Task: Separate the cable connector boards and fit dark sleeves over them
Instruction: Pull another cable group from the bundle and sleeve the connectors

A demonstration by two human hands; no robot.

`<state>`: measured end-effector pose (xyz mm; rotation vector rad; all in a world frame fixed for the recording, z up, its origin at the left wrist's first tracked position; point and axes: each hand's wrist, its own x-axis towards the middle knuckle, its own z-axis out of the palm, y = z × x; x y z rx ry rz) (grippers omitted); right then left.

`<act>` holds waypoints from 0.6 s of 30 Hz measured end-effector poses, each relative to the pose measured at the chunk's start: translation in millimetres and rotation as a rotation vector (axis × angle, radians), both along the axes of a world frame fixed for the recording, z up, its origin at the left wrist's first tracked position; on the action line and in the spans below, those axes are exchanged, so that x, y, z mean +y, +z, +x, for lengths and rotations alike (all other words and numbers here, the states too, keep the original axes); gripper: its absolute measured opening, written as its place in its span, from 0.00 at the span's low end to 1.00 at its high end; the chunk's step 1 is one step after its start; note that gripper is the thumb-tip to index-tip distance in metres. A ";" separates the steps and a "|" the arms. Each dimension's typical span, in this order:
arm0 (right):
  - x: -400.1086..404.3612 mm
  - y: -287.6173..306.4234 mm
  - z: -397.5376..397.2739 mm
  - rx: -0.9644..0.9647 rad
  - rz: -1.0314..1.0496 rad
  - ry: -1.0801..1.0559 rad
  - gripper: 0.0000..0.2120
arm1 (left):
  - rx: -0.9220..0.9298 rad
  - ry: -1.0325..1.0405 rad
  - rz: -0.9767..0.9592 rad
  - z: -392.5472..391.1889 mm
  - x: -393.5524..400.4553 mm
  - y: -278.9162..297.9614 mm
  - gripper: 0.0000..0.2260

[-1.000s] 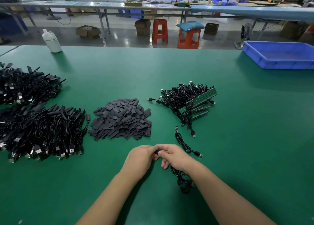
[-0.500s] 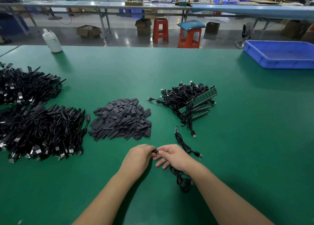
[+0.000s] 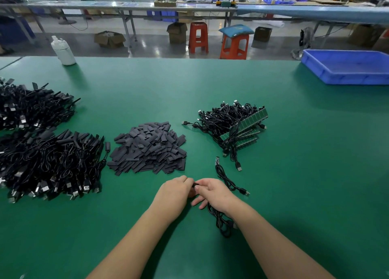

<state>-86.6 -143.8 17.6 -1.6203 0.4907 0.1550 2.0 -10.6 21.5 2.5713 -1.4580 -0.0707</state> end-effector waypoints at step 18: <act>-4.1 -5.7 -2.1 -0.022 -0.058 -0.003 0.13 | -0.051 -0.048 0.060 -1.1 -2.7 8.1 0.09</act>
